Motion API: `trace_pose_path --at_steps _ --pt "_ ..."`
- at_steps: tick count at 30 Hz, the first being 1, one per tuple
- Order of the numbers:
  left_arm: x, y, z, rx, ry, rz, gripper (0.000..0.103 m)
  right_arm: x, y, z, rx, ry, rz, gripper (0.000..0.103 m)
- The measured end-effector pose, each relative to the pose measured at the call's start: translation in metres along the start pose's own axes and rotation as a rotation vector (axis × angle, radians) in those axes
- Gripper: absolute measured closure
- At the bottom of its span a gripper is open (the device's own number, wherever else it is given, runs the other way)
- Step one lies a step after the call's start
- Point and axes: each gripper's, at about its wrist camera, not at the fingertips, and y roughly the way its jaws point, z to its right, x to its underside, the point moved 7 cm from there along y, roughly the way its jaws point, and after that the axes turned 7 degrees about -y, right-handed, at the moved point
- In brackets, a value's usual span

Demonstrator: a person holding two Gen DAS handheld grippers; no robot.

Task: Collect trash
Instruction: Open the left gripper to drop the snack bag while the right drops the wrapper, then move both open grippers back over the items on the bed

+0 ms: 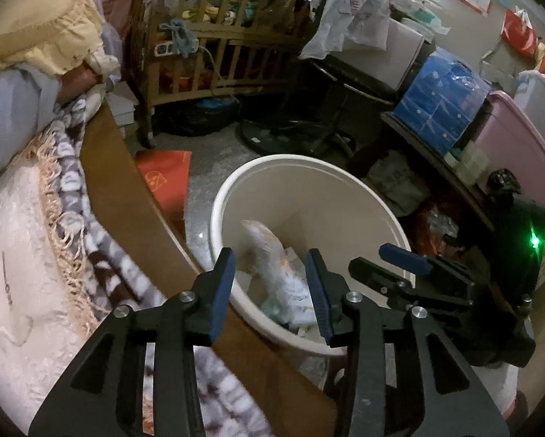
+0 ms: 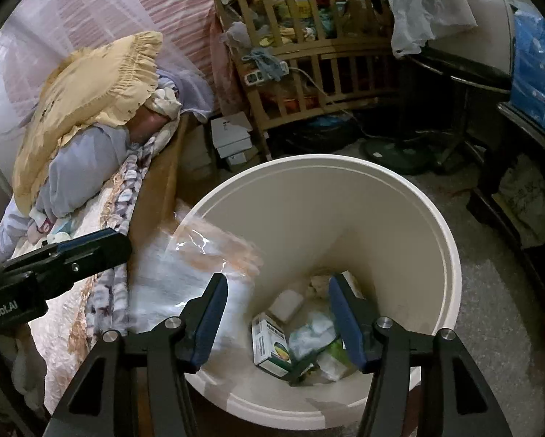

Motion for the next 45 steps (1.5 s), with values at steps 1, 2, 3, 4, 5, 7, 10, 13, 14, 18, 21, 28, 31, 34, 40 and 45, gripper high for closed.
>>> trace_pose_path --at_steps 1,2,3,4,5,7,10,13,14,18,21,28,31,34,40,45 --pt "0.001 -0.001 -0.002 -0.004 -0.003 -0.001 0.065 0.000 0.000 -0.001 -0.002 0.001 0.001 0.046" --pt "0.002 -0.004 -0.006 -0.014 -0.007 -0.001 0.065 0.001 0.000 -0.004 -0.009 -0.002 -0.001 0.046" --pt "0.003 -0.006 -0.008 -0.020 -0.008 0.000 0.065 0.001 0.002 -0.006 -0.011 -0.007 -0.005 0.046" --pt "0.003 -0.009 -0.011 -0.027 -0.008 0.004 0.065 0.001 0.002 -0.008 -0.010 -0.014 -0.008 0.046" --pt "0.004 -0.012 -0.014 -0.034 -0.008 0.010 0.065 0.002 0.002 -0.011 -0.011 -0.019 -0.011 0.045" --pt "0.005 -0.019 -0.022 -0.056 -0.010 0.023 0.065 0.004 0.002 -0.016 -0.019 -0.026 -0.016 0.045" --pt "0.008 -0.030 -0.034 -0.095 -0.028 0.045 0.065 0.006 0.001 -0.025 -0.024 -0.040 -0.017 0.045" --pt "0.011 -0.041 -0.045 -0.135 -0.029 0.068 0.065 0.008 0.001 -0.036 -0.030 -0.058 -0.022 0.045" --pt "0.012 -0.045 -0.048 -0.144 -0.029 0.075 0.065 0.009 0.000 -0.041 -0.032 -0.065 -0.023 0.045" --pt "0.016 -0.060 -0.062 -0.180 -0.028 0.098 0.065 0.010 -0.003 -0.057 -0.040 -0.086 -0.023 0.043" --pt "0.017 -0.071 -0.071 -0.199 -0.026 0.116 0.065 0.011 -0.006 -0.069 -0.051 -0.095 -0.023 0.039" --pt "0.023 -0.092 -0.088 -0.243 -0.027 0.143 0.065 0.011 -0.010 -0.102 -0.088 -0.131 -0.021 0.038" --pt "0.026 -0.101 -0.098 -0.265 -0.033 0.154 0.065 0.011 -0.012 -0.117 -0.104 -0.143 -0.016 0.038" --pt "0.028 -0.110 -0.111 -0.275 -0.052 0.160 0.063 0.011 -0.012 -0.131 -0.119 -0.158 -0.017 0.038" --pt "0.033 -0.126 -0.139 -0.297 -0.098 0.170 0.056 0.011 -0.010 -0.161 -0.150 -0.191 -0.024 0.037" --pt "0.043 -0.141 -0.169 -0.320 -0.145 0.170 0.056 0.012 -0.006 -0.187 -0.182 -0.222 -0.031 0.037"
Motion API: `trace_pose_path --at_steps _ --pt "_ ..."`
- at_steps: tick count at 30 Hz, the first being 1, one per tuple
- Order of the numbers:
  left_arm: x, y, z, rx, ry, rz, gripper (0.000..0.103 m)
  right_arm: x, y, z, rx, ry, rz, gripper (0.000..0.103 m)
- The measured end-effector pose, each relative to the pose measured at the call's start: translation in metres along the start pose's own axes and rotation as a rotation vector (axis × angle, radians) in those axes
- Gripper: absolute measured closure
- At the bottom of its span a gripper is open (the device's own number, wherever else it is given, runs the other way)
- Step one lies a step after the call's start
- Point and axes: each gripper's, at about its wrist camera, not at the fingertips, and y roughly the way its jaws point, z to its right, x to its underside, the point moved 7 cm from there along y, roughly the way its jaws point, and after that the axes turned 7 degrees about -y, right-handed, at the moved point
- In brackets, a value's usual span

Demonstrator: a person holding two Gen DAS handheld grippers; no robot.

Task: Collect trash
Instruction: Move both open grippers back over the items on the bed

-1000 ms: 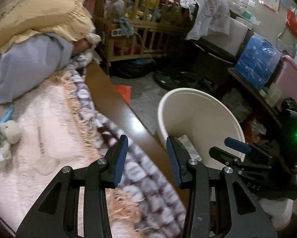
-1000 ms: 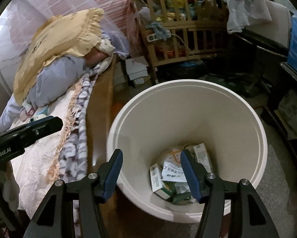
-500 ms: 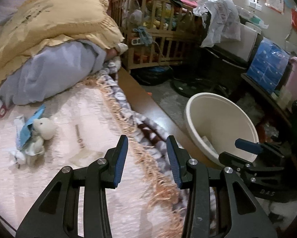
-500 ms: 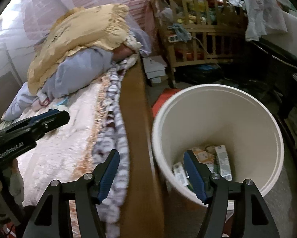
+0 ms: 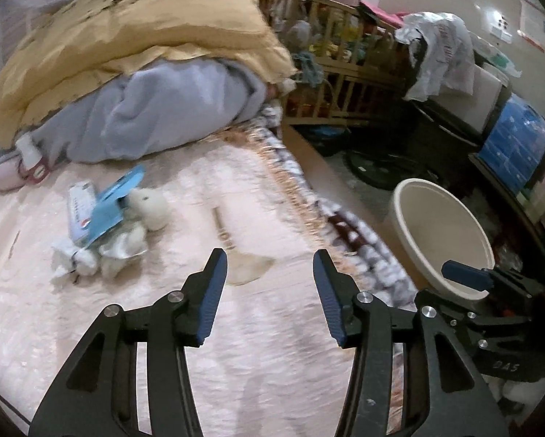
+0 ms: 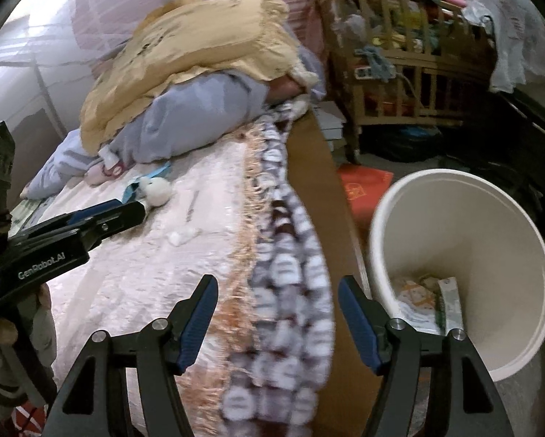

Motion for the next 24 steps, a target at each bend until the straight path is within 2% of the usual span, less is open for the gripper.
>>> trace_pose_path --at_steps 7,16,24 --pt "0.011 -0.008 -0.065 -0.049 -0.079 -0.017 0.055 -0.005 0.025 -0.042 -0.056 -0.057 -0.034 0.036" --pt "0.030 -0.018 -0.178 -0.159 -0.224 -0.048 0.055 -0.021 0.067 -0.095 -0.138 -0.111 -0.075 0.035" --pt "0.030 -0.018 -0.219 -0.185 -0.283 -0.047 0.055 -0.047 0.110 -0.141 -0.243 -0.121 -0.100 0.035"
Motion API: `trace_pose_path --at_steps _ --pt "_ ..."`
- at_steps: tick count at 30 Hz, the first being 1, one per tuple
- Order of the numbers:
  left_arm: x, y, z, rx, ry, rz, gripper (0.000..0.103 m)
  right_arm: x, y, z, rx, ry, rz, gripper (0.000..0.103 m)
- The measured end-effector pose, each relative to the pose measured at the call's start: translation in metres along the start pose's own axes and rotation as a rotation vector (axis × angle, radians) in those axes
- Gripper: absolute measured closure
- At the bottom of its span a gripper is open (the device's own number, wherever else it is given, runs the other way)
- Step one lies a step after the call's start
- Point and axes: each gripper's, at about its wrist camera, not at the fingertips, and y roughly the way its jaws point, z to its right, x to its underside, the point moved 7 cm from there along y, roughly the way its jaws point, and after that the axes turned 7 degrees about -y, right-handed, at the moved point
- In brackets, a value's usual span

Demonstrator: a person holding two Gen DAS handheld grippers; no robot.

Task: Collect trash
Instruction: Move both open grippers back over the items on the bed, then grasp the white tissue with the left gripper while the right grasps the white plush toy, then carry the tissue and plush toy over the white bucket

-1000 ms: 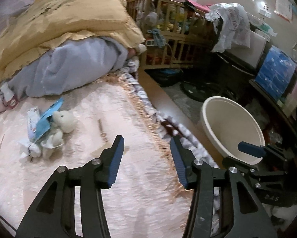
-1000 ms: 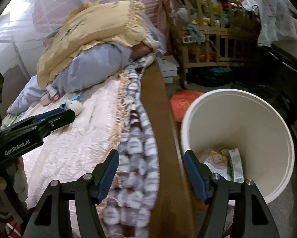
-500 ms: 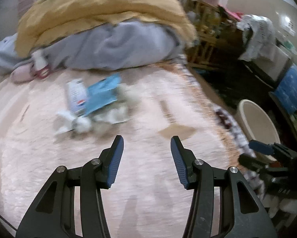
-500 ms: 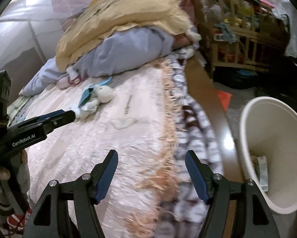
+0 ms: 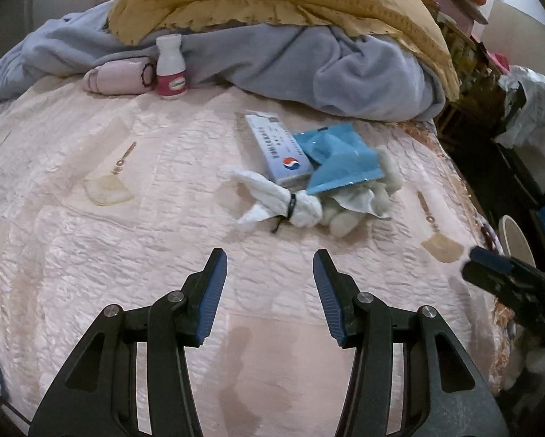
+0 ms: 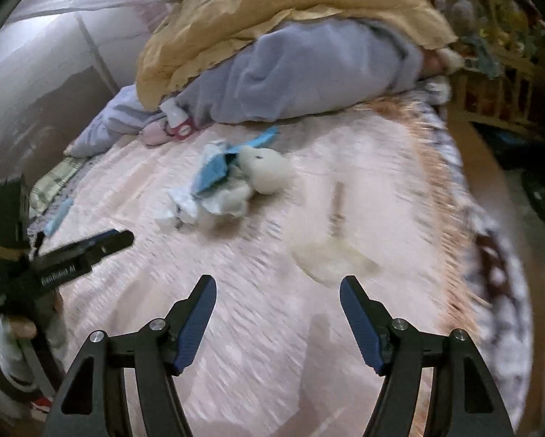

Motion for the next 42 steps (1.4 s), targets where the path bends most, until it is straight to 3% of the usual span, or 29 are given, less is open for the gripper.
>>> trace_pose_path --at_steps 11,14,15,16,18,26,32,34,36,42 --pt "-0.010 0.018 -0.009 0.017 -0.009 -0.021 0.055 -0.049 0.085 -0.023 -0.113 0.064 -0.061 0.035" --pt "-0.016 0.021 -0.008 0.034 -0.015 -0.020 0.048 -0.061 0.108 -0.028 -0.134 0.073 -0.066 0.035" --pt "-0.019 0.023 -0.008 0.043 -0.026 -0.019 0.047 -0.064 0.113 -0.028 -0.139 0.078 -0.063 0.042" --pt "-0.021 0.025 -0.007 0.048 -0.032 -0.020 0.047 -0.068 0.119 -0.028 -0.141 0.080 -0.059 0.059" --pt "-0.025 0.030 -0.005 0.056 -0.036 -0.022 0.047 -0.068 0.125 -0.027 -0.134 0.080 -0.065 0.069" --pt "-0.036 0.056 0.007 0.063 -0.031 -0.028 0.046 -0.055 0.064 -0.012 -0.106 0.003 0.029 0.073" --pt "-0.037 0.086 0.015 0.069 -0.046 -0.073 0.047 -0.036 0.016 0.010 -0.102 0.040 0.069 0.073" --pt "-0.036 0.088 0.015 0.101 -0.076 -0.078 0.068 -0.029 0.006 0.011 -0.098 0.039 0.075 0.073" --pt "-0.032 0.085 0.015 0.133 -0.101 -0.096 0.076 -0.022 -0.002 0.010 -0.091 0.031 0.074 0.073" --pt "-0.018 0.041 0.022 0.154 -0.055 -0.065 0.079 -0.005 -0.023 0.003 -0.093 0.023 0.087 0.073"
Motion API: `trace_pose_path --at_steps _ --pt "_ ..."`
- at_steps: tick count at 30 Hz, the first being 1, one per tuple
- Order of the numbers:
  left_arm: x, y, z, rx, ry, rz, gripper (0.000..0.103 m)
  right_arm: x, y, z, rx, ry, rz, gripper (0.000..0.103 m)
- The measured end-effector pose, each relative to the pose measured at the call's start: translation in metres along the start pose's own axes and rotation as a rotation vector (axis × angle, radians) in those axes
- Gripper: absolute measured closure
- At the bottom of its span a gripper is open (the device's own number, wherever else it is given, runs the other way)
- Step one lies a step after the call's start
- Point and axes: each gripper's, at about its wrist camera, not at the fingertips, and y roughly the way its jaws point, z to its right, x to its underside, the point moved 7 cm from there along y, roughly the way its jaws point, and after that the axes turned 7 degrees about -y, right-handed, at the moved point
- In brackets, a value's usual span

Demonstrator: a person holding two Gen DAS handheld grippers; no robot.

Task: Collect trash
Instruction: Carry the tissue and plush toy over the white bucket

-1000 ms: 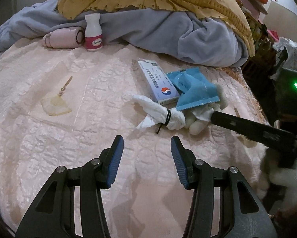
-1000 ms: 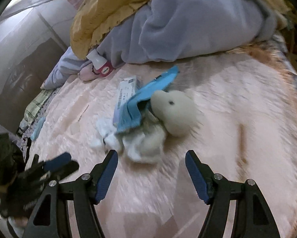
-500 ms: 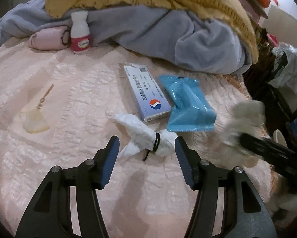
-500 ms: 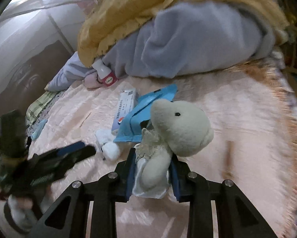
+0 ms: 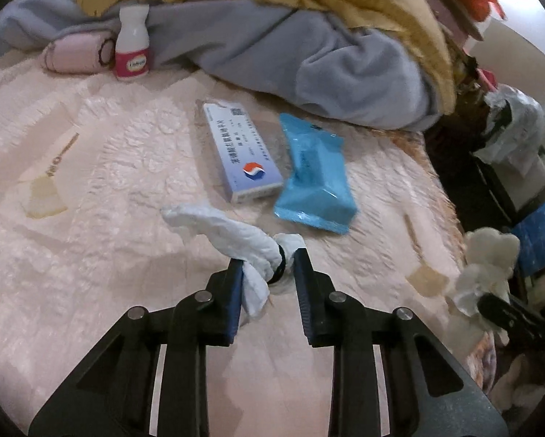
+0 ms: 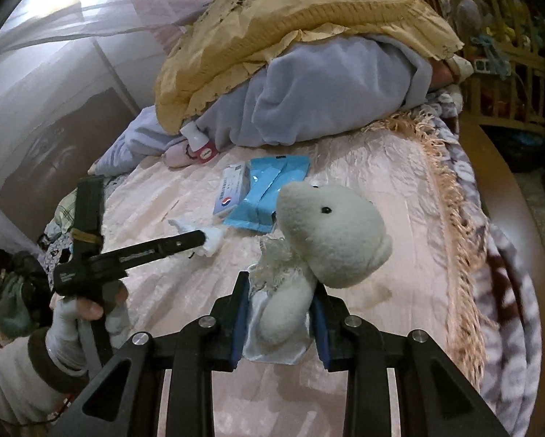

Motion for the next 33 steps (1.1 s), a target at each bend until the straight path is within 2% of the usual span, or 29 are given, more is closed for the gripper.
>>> trace_pose_path --at_steps 12,23,33 --pt "0.041 -0.048 0.078 0.026 0.189 0.019 0.079 0.027 -0.039 -0.008 0.038 -0.010 0.007 0.073" --pt "0.063 -0.051 0.136 0.027 0.294 0.031 0.079 0.042 -0.072 0.002 0.089 -0.018 0.007 0.073" --pt "0.075 -0.040 0.179 0.049 0.359 0.020 0.079 0.051 -0.098 0.028 0.142 0.008 0.014 0.073"
